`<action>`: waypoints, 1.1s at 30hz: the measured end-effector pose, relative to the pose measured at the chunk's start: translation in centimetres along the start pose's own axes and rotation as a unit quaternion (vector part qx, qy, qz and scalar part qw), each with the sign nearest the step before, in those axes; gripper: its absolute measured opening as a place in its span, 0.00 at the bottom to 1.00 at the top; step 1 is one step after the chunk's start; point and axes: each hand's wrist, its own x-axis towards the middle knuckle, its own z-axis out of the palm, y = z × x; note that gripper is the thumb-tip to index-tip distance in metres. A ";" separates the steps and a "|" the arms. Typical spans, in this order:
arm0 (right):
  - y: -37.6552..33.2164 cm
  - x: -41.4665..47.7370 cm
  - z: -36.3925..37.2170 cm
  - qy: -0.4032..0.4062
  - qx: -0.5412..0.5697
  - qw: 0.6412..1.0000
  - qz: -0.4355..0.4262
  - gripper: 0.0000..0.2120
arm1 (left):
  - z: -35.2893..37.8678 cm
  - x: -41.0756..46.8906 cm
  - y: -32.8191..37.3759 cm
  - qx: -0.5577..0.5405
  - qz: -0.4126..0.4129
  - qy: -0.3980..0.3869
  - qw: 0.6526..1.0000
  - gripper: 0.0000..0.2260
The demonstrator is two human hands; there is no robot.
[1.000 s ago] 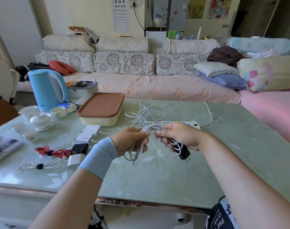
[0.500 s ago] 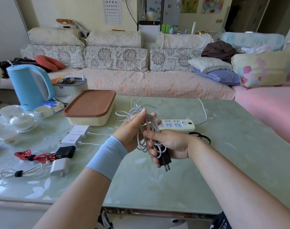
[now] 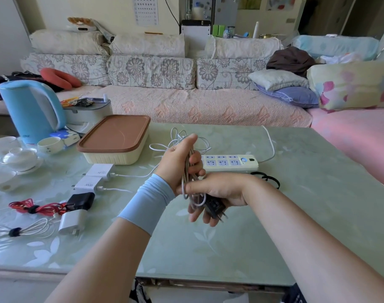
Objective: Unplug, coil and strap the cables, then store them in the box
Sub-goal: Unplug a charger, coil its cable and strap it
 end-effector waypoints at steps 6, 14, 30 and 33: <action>2.2 0.6 -0.9 -0.013 0.164 0.972 -0.167 0.18 | 1.7 0.2 -0.7 0.056 0.091 0.024 0.994 0.17; 1.5 1.4 -0.5 0.122 0.029 0.975 -0.186 0.19 | 0.8 1.7 -0.5 0.074 0.103 -0.019 0.992 0.14; 2.6 3.2 -1.6 -0.015 0.202 0.966 -0.164 0.06 | -3.1 2.4 -2.5 0.199 -0.115 -0.221 0.948 0.26; 2.9 3.1 -2.7 -0.053 0.177 0.975 -0.127 0.08 | -3.5 2.9 -2.9 0.203 -0.094 -0.155 0.962 0.23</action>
